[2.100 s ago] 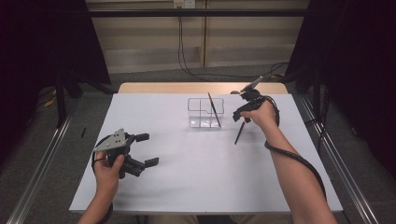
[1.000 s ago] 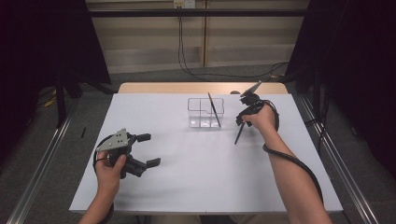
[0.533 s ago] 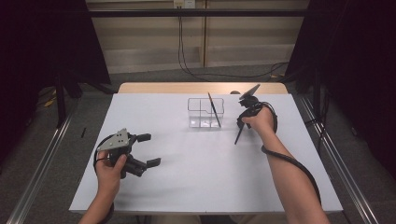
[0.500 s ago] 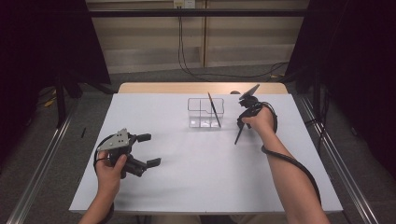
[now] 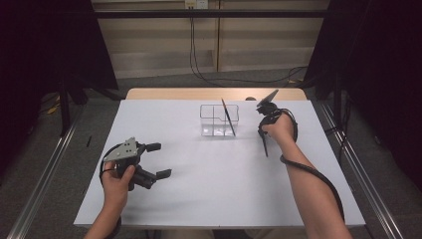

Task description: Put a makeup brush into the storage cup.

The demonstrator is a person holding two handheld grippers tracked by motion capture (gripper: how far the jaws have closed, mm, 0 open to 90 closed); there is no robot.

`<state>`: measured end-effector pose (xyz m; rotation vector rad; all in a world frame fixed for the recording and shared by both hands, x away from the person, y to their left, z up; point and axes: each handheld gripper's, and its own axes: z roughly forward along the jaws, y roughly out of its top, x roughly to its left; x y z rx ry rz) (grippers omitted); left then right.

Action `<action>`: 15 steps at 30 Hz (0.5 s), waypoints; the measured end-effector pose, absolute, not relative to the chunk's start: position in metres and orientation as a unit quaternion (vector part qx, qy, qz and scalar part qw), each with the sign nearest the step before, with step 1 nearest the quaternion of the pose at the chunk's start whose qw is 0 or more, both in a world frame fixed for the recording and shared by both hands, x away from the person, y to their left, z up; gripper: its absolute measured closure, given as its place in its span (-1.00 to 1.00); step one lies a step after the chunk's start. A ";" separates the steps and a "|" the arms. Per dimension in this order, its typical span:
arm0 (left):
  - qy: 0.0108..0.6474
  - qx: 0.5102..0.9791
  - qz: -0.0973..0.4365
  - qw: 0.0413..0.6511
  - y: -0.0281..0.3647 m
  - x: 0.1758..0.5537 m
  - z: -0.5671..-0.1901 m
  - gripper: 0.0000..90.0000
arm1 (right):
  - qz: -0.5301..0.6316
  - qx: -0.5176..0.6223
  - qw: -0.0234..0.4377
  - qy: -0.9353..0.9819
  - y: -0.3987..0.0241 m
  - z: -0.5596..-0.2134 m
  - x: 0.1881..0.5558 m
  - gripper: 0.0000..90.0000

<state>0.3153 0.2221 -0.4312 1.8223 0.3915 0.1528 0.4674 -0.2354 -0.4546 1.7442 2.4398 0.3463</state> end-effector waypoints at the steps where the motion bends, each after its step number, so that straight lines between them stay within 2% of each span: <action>1: 0.168 0.784 0.066 0.594 0.222 0.315 -0.431 -1.00 | 0.115 0.577 0.059 0.806 -0.236 -0.455 0.467 0.72; 6: 0.169 0.784 0.066 0.593 0.222 0.316 -0.431 -1.00 | 0.116 0.582 0.055 0.803 -0.239 -0.454 0.467 0.86; 15: 0.169 0.785 0.067 0.592 0.222 0.316 -0.432 -1.00 | 0.111 0.580 0.048 0.806 -0.240 -0.454 0.467 0.87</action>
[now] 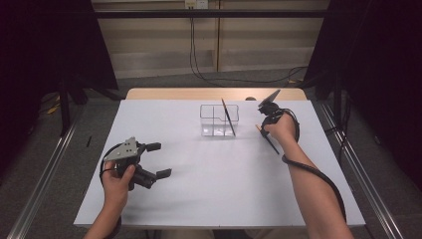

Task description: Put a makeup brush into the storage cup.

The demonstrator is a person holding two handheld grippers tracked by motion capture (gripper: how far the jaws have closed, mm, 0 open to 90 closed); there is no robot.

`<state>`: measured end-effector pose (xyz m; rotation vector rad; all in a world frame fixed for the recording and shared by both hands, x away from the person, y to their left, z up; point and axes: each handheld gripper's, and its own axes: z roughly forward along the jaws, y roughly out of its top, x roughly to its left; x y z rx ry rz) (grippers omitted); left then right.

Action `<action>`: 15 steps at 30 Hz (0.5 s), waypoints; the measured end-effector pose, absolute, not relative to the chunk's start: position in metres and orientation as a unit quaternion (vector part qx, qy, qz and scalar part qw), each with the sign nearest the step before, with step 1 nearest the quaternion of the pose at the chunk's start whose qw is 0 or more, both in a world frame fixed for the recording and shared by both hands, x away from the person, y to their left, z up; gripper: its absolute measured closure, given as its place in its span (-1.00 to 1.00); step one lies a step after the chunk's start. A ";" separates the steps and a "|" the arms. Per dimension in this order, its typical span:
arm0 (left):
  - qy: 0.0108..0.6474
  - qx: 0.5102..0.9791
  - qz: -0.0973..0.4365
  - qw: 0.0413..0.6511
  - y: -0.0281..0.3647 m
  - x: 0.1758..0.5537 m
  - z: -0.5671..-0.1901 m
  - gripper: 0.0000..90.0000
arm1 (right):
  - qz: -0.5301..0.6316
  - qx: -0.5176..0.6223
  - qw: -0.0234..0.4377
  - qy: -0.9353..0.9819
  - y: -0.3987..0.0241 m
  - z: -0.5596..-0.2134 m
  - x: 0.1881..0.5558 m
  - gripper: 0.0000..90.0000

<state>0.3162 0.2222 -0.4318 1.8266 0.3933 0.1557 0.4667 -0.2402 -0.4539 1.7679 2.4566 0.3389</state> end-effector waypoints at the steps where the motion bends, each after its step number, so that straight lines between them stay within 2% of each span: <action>1: 0.170 0.785 0.067 0.592 0.222 0.316 -0.432 -1.00 | 0.109 0.578 0.048 0.807 -0.240 -0.454 0.466 0.87; 15: 0.169 0.787 0.065 0.590 0.220 0.316 -0.433 -1.00 | 0.099 0.569 0.053 0.814 -0.238 -0.454 0.465 0.82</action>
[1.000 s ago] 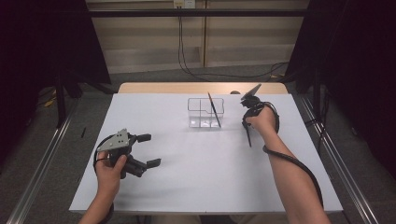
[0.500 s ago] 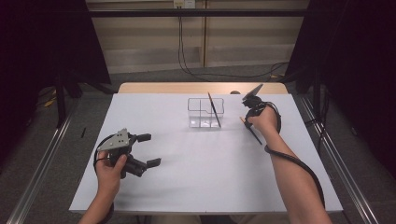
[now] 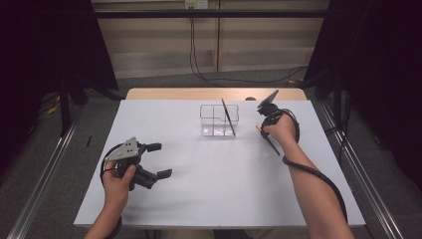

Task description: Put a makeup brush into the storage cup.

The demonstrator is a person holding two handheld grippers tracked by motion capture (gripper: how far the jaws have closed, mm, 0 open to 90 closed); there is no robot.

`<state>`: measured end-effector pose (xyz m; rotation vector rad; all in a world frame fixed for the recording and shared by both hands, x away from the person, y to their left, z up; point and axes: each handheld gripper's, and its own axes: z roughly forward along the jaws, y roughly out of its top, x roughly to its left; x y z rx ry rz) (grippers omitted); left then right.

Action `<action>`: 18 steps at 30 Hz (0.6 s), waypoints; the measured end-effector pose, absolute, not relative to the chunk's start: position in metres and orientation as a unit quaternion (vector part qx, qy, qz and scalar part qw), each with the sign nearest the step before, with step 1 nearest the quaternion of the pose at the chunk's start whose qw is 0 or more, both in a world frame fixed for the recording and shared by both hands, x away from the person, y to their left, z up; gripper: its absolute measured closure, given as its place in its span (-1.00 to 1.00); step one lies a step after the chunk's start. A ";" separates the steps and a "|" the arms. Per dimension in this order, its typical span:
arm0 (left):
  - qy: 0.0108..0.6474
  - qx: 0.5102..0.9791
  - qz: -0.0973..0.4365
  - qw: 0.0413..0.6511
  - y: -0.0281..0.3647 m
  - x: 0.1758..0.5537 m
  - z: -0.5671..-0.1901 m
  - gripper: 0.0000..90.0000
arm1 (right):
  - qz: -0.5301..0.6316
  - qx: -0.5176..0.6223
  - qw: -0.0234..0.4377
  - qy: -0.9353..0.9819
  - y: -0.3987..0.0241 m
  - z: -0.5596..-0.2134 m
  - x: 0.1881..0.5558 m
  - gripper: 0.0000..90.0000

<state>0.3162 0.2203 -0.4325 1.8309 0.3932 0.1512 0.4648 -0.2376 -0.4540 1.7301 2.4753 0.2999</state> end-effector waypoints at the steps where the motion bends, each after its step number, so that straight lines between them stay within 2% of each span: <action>1: 0.169 0.787 0.065 0.590 0.220 0.316 -0.433 -1.00 | 0.098 0.569 0.053 0.815 -0.238 -0.454 0.465 0.82; 18: 0.172 0.785 0.067 0.592 0.223 0.316 -0.432 -1.00 | 0.134 0.587 0.048 0.797 -0.249 -0.454 0.461 0.87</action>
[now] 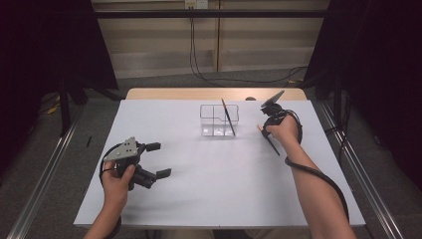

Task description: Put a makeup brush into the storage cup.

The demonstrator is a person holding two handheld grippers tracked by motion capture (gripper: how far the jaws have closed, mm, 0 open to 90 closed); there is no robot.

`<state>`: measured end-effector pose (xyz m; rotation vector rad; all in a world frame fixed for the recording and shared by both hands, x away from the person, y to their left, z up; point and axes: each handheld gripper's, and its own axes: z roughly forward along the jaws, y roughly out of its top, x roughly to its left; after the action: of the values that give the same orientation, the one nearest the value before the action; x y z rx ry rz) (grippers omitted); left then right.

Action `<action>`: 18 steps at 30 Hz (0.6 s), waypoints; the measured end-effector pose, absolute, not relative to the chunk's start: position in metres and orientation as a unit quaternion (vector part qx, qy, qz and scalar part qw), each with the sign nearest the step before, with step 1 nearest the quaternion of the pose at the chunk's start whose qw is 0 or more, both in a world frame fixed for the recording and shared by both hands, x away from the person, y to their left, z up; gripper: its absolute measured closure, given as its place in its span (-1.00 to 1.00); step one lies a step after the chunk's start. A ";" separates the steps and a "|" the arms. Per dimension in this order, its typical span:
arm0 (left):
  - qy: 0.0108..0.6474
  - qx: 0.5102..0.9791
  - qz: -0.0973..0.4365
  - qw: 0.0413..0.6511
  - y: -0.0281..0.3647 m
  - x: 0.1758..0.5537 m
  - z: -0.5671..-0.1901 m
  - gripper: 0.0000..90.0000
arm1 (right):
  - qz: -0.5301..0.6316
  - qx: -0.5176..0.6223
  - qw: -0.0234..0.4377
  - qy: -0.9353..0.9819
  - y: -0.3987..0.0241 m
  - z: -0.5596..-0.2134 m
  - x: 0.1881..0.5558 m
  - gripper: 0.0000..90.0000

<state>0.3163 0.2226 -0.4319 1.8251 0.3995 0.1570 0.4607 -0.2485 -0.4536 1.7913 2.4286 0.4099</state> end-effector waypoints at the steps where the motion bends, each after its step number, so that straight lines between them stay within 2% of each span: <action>1: 0.171 0.785 0.068 0.591 0.223 0.316 -0.432 -1.00 | 0.140 0.589 0.047 0.795 -0.249 -0.453 0.460 0.87; 18: 0.171 0.785 0.068 0.591 0.222 0.317 -0.432 -1.00 | 0.246 0.589 0.089 0.765 -0.258 -0.431 0.453 0.87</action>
<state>0.3167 0.2218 -0.4320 1.8271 0.3967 0.1587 0.4532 -0.2583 -0.4309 1.7522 2.2741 0.7311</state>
